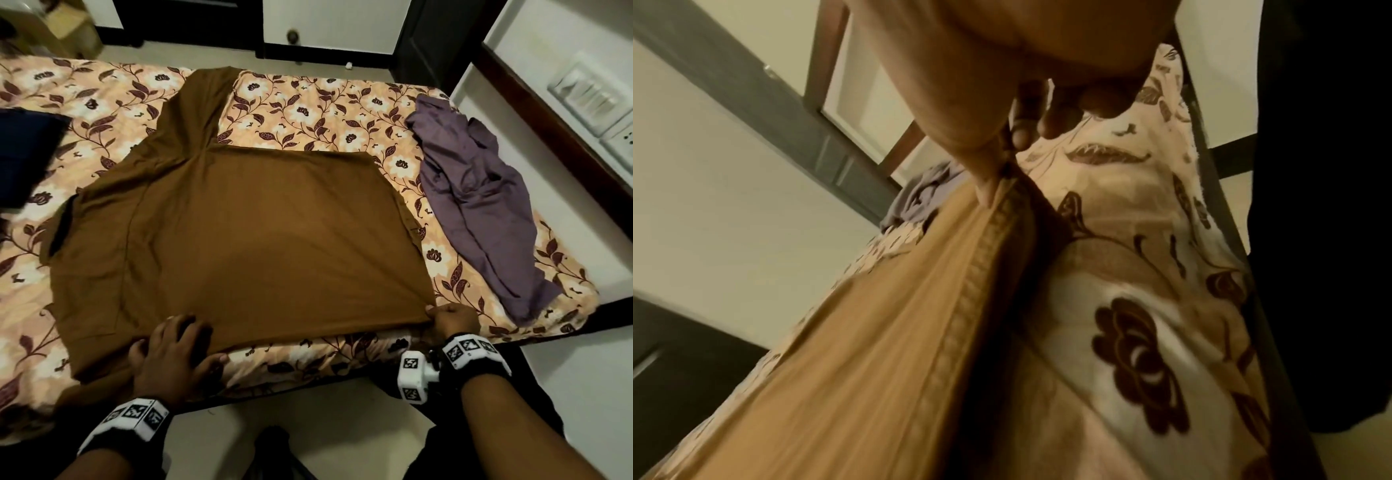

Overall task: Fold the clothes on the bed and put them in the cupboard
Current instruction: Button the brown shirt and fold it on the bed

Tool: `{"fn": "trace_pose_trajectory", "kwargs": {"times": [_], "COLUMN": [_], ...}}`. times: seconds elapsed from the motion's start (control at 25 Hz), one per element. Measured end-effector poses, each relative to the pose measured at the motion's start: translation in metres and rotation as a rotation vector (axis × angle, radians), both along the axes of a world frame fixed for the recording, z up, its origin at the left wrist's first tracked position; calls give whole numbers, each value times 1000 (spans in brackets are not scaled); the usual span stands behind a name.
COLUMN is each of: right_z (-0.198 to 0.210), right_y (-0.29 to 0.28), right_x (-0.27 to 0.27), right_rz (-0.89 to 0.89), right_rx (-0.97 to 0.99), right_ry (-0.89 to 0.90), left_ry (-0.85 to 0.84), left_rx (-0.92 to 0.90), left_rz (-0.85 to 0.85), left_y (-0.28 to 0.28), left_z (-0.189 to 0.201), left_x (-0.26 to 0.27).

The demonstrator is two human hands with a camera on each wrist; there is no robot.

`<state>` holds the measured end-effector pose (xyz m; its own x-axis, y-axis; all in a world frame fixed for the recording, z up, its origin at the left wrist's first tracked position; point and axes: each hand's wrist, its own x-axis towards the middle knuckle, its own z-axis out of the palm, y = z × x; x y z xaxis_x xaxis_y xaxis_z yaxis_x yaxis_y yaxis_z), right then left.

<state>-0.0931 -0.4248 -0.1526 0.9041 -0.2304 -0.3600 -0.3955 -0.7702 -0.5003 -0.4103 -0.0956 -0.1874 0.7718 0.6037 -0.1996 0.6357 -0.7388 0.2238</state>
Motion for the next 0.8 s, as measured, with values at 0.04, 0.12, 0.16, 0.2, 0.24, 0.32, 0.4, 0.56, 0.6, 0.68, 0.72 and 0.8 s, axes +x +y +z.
{"fn": "trace_pose_trajectory", "kwargs": {"times": [0.04, 0.12, 0.16, 0.2, 0.24, 0.32, 0.4, 0.56, 0.6, 0.68, 0.72, 0.8], "right_z": [2, 3, 3, 2, 4, -1, 2, 5, 6, 7, 10, 17], "right_y": [-3, -4, -4, -4, -7, -9, -7, 2, 2, 2, 2, 2], "right_x": [0, -3, -2, -4, -3, -8, -16, -22, -20, -9, -8, -4], "right_rz": [43, 107, 115, 107, 96, 83, 35, 64, 82, 120, 147, 121], "right_rx": [-16, -13, 6, 24, 34, 87, 186, 230, 171, 115, 72, 27], "right_ry": [82, 150, 148, 141, 130, 153, 176, 195, 220, 234, 252, 268], "left_ry": [20, 38, 42, 40, 23, -62, -250, -338, -340, -410, -448, -403], "left_rx": [-8, -23, -22, -18, -46, -67, -106, -449, -536, -675, -738, -895], "left_rz": [-9, 3, 6, 14, 48, 272, 666, 1111, 1134, 1220, 1246, 1179], "left_y": [1, 0, -1, -1, -2, 2, 20, 95, 114, 136, 143, 156], "left_z": [-3, -7, -6, -4, -1, 15, 25, 40, 37, 29, 26, 22], "left_x": [-3, -10, -11, -15, -12, -16, -18, -34, -40, -45, -46, -47]}}
